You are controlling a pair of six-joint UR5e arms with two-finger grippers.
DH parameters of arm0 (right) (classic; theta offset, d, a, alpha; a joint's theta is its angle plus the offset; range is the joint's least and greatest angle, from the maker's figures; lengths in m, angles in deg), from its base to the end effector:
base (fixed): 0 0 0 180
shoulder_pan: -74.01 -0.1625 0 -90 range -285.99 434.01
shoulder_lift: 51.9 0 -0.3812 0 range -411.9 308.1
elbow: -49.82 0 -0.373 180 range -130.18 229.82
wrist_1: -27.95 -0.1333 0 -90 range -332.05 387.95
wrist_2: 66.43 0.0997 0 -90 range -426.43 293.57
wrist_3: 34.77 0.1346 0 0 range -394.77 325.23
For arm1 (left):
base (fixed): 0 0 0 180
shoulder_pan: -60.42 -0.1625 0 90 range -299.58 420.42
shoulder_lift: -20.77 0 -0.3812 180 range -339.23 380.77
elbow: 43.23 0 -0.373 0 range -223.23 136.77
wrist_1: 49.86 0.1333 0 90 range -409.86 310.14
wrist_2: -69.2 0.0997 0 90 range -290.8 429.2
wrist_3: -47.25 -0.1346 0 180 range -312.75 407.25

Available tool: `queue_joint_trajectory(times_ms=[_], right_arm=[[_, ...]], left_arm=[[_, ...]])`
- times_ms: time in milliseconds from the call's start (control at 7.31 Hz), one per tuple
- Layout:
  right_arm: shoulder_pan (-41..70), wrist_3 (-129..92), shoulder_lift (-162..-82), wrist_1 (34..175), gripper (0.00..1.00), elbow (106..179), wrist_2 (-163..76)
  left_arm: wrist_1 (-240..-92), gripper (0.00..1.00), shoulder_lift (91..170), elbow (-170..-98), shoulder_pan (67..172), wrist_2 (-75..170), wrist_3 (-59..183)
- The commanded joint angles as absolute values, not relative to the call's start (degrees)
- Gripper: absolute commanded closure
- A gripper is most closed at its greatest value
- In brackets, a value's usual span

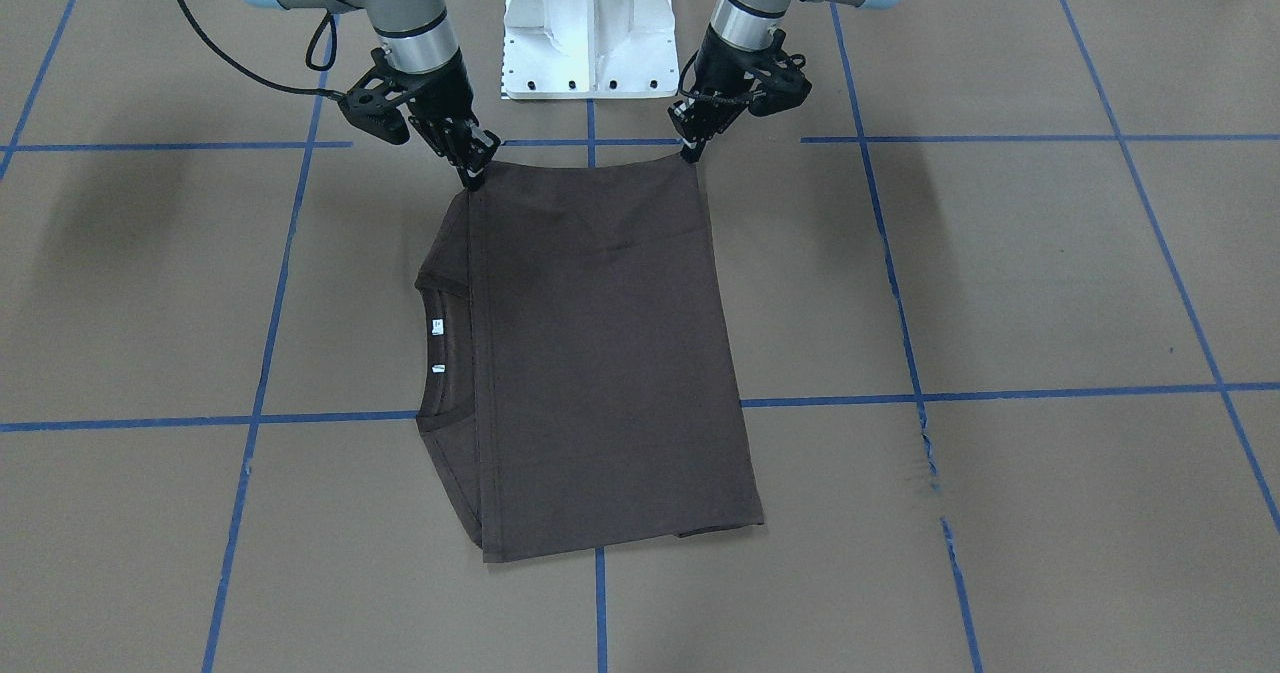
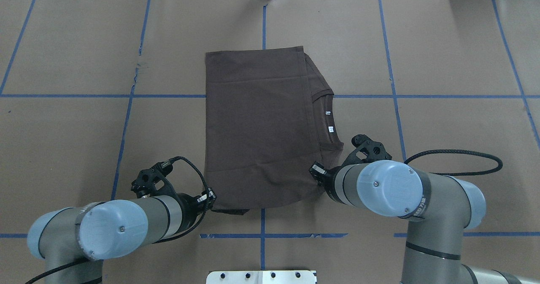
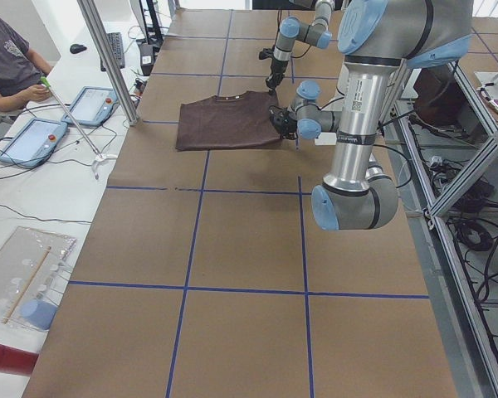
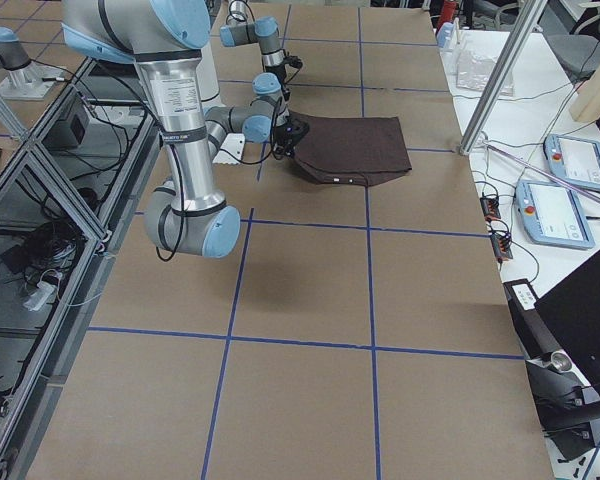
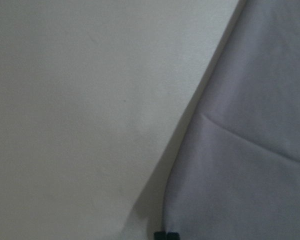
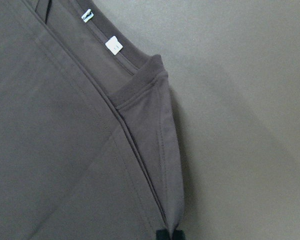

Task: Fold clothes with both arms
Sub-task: 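Grasp the near edge of the shirt with both grippers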

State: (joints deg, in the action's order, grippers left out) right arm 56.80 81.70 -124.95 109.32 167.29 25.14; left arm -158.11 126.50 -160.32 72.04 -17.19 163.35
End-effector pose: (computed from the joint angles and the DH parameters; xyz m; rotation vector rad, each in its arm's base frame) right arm -0.4822 -0.2851 0.2673 -0.1023 -0.9413 0.6934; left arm 0.5031 -0.2482 0.2536 -0.0793 1.0841 -0.6272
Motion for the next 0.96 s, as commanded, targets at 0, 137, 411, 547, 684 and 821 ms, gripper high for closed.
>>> queue_joint_trajectory(times_ms=[0,137,411,547,684,821], right_arm=[[61.41,84.47,-131.14,109.33,1.00,176.95,26.19],[63.70,87.54,-132.74,109.42,1.00,181.26,26.20],[60.59,89.25,-131.89,113.35,1.00,185.08,26.20],[58.21,88.81,-131.53,114.25,1.00,184.04,26.29],[54.97,88.54,-130.92,114.25,1.00,183.68,26.81],[51.72,88.54,-128.74,114.25,1.00,181.94,28.64]], left_arm=[[-154.62,1.00,125.63,-165.65,71.32,-17.19,163.97],[-154.45,1.00,125.28,-168.09,70.80,-17.37,164.06],[-148.33,1.00,125.88,-175.30,71.58,-19.89,163.54],[-148.21,1.00,127.11,-174.72,74.63,-20.44,163.01],[-147.69,1.00,130.43,-174.19,77.71,-20.53,161.09],[-146.81,1.00,133.50,-171.05,79.74,-20.53,160.46]])
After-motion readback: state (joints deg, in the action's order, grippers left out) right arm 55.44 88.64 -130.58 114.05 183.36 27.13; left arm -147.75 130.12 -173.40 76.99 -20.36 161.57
